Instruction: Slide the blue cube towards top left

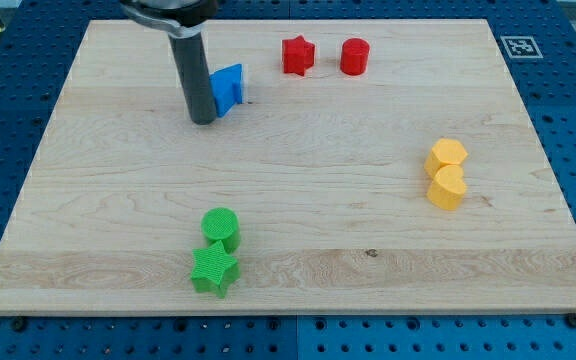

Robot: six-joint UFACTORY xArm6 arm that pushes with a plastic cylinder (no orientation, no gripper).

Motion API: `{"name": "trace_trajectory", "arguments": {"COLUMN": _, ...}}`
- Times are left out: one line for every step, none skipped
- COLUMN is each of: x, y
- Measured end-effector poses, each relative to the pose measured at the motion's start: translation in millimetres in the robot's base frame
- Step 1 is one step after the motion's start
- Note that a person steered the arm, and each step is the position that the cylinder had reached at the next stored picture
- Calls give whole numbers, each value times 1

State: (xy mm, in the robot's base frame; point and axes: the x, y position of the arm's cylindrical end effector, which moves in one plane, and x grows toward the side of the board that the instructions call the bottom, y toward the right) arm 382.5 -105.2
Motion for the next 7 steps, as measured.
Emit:
{"name": "trace_trajectory", "arguments": {"x": -8, "y": 2}}
{"name": "trace_trajectory", "arguments": {"x": 14, "y": 14}}
{"name": "trace_trajectory", "arguments": {"x": 18, "y": 33}}
{"name": "trace_trajectory", "arguments": {"x": 11, "y": 33}}
{"name": "trace_trajectory", "arguments": {"x": 4, "y": 27}}
{"name": "trace_trajectory", "arguments": {"x": -6, "y": 17}}
{"name": "trace_trajectory", "arguments": {"x": -7, "y": 38}}
